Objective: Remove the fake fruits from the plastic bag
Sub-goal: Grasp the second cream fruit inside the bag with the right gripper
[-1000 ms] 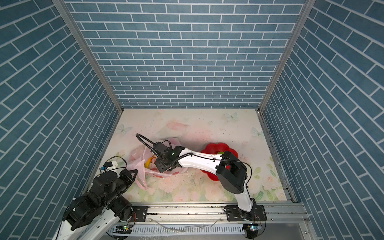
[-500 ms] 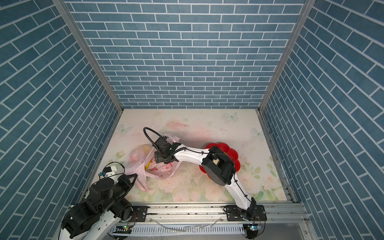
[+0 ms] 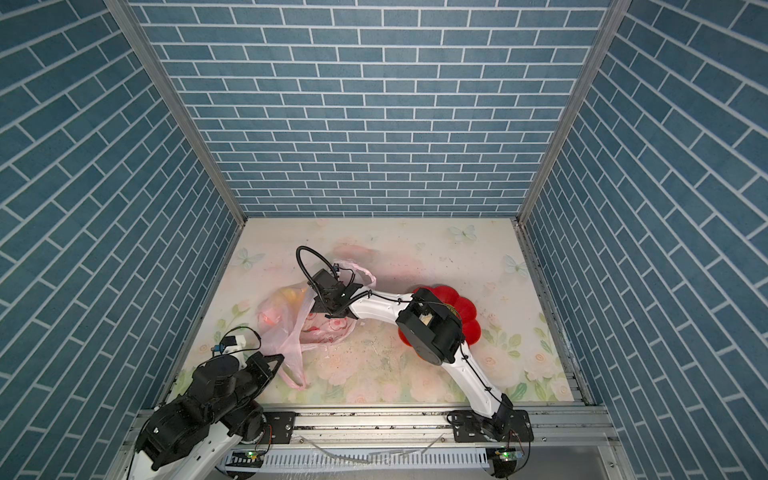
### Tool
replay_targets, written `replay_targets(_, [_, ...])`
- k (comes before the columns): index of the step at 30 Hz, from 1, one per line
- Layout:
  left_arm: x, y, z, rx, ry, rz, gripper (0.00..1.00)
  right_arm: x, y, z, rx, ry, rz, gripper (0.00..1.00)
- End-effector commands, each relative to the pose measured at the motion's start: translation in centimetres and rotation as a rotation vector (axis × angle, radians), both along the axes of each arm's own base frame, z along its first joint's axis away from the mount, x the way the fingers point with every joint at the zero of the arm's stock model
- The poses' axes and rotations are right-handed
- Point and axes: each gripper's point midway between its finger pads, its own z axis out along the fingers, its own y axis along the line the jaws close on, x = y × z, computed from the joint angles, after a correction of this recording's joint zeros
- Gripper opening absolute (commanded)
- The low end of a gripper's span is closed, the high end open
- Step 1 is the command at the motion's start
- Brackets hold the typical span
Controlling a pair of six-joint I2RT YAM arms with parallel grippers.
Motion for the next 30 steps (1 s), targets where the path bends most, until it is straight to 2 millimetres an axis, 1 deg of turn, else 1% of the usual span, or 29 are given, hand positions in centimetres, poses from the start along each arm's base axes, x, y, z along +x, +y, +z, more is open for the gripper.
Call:
replay_targets(1, [0.1, -0.4, 0.3, -0.012, -0.023, -0.02, 0.0, 1.4, 1.6, 1.6, 0.105, -0.021, -0.041, 0.86])
replay_targets(5, [0.2, -0.8, 0.3, -0.025, -0.025, -0.036, 0.0, 1.8, 1.9, 1.8, 0.129, -0.034, -0.05, 0.87])
replay_targets(11, [0.0, -1.0, 0.5, -0.028, -0.029, -0.055, 0.0, 2.9, 1.9, 0.6, 0.136, -0.024, -0.103, 0.87])
replay_targets(15, [-0.1, -0.9, 0.7, -0.022, -0.035, -0.059, 0.0, 3.9, 1.8, 0.1, 0.152, -0.03, -0.137, 0.87])
replay_targets(21, [-0.1, -1.0, 0.7, -0.025, -0.035, -0.062, 0.0, 4.4, 1.3, -0.5, 0.172, -0.028, -0.164, 0.83])
replay_targets(24, [-0.1, -1.0, 0.8, -0.026, -0.035, -0.061, 0.0, 4.8, 1.0, -0.6, 0.171, -0.035, -0.175, 0.8])
replay_targets(30, [-0.2, -0.8, 1.1, -0.023, -0.04, -0.053, 0.0, 5.4, 1.2, -0.5, 0.211, -0.071, -0.162, 0.65])
